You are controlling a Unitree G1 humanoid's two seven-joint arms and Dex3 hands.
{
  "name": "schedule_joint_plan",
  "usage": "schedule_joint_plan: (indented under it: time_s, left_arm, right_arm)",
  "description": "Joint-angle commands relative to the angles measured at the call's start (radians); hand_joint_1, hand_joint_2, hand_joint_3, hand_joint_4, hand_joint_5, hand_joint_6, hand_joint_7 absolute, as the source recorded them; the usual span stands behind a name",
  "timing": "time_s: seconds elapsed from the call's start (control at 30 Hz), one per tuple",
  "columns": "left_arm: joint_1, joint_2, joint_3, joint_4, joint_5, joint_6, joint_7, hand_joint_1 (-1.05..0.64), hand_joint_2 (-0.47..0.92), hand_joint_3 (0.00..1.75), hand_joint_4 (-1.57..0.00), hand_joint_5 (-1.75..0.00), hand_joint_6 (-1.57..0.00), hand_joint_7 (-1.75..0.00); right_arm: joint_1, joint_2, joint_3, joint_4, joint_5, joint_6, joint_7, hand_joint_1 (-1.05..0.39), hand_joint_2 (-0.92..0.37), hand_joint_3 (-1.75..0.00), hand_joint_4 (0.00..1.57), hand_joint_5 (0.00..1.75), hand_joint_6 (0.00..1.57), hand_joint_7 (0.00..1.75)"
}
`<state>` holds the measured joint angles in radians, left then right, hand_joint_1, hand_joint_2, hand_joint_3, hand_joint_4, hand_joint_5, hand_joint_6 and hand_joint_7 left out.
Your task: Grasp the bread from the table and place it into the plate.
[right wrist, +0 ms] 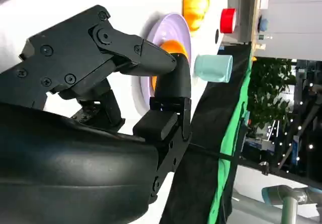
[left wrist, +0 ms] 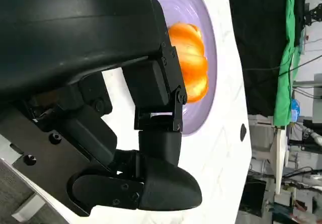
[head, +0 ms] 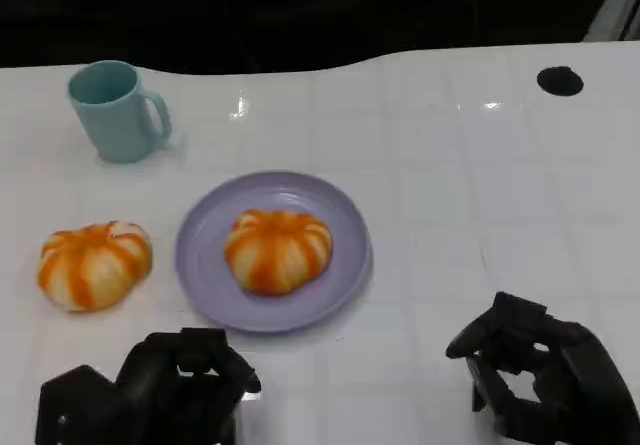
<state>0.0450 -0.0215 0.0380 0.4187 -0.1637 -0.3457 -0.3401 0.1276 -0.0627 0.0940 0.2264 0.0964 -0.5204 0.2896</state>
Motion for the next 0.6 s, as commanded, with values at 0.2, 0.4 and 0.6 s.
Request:
schedule_joint_plan:
  time_s: [0.2,0.4,0.6]
  left_arm:
    - [0.0,0.017,0.012,0.008,-0.003,-0.006,0.005,-1.05,0.53,0.72,-1.57,-1.22,-1.38,-0.86]
    - [-0.003,0.015,0.018,0.019,-0.007,-0.01,0.001,-1.05,0.54,0.71,-1.57,-1.23,-1.38,-0.86]
    - [-0.001,0.021,0.018,0.018,0.0,-0.01,0.005,-1.05,0.54,0.7,-1.57,-1.23,-1.39,-0.86]
  right_arm:
    - [-0.009,-0.001,-0.015,0.054,0.0,-0.034,0.008,-0.43,-0.64,-0.86,0.79,1.75,0.81,1.36]
    - [-0.027,0.004,-0.012,0.103,-0.007,-0.074,0.012,-0.44,-0.66,-0.81,0.79,1.73,0.82,1.3]
    - [-0.026,0.002,-0.011,0.106,-0.014,-0.08,0.01,-0.47,-0.72,-0.71,0.79,1.71,0.84,1.22]
